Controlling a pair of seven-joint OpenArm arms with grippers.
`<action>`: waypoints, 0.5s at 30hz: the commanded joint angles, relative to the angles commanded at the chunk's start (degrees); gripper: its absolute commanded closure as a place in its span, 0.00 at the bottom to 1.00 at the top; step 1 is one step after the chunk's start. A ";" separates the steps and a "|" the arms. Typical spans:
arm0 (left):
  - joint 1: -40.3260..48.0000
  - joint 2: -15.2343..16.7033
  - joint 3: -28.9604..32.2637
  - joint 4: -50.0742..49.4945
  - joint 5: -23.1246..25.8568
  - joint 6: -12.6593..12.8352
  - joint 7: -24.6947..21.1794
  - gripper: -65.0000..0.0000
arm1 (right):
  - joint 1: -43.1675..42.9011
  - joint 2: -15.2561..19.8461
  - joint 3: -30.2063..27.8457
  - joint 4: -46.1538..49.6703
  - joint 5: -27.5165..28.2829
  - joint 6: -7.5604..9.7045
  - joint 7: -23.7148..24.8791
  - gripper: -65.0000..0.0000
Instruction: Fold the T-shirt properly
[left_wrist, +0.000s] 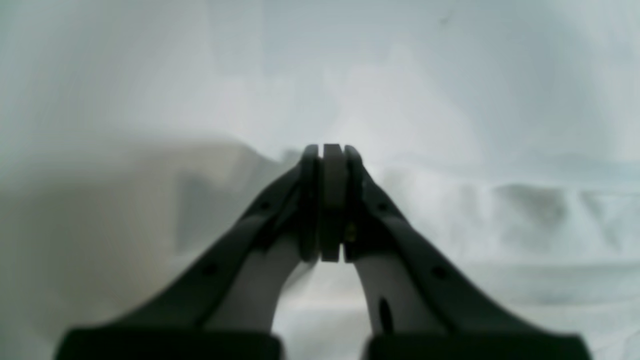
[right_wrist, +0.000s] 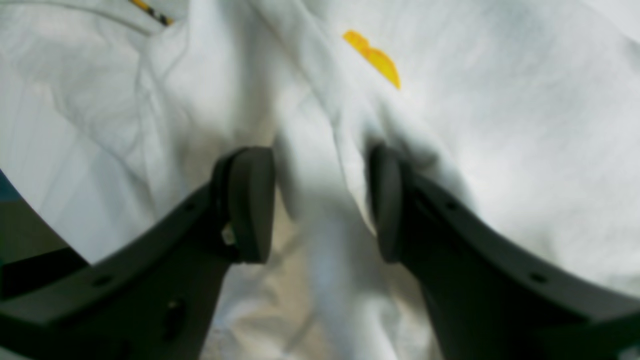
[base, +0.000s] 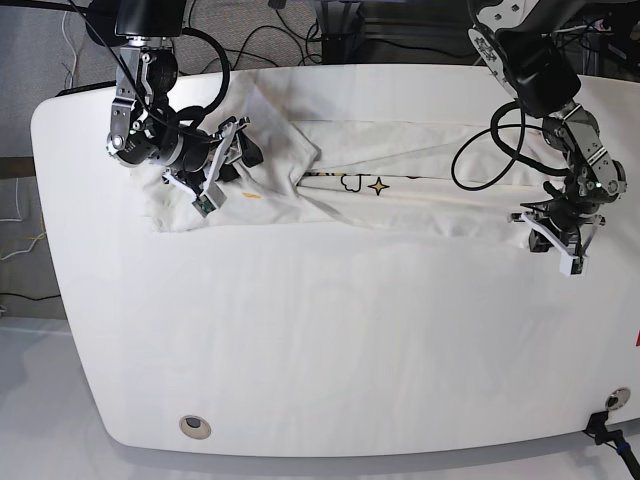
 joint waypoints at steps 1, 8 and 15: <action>0.79 0.00 0.00 1.93 0.00 0.00 0.00 1.00 | 0.00 0.00 0.00 0.00 0.00 0.00 0.00 0.54; 9.05 -1.14 0.44 13.71 0.00 0.00 0.00 1.00 | 0.00 0.00 0.00 -0.09 0.00 0.00 0.00 0.54; 17.58 -1.32 0.35 21.54 0.00 0.00 0.00 1.00 | 0.00 0.00 0.00 -0.09 0.00 0.00 0.00 0.54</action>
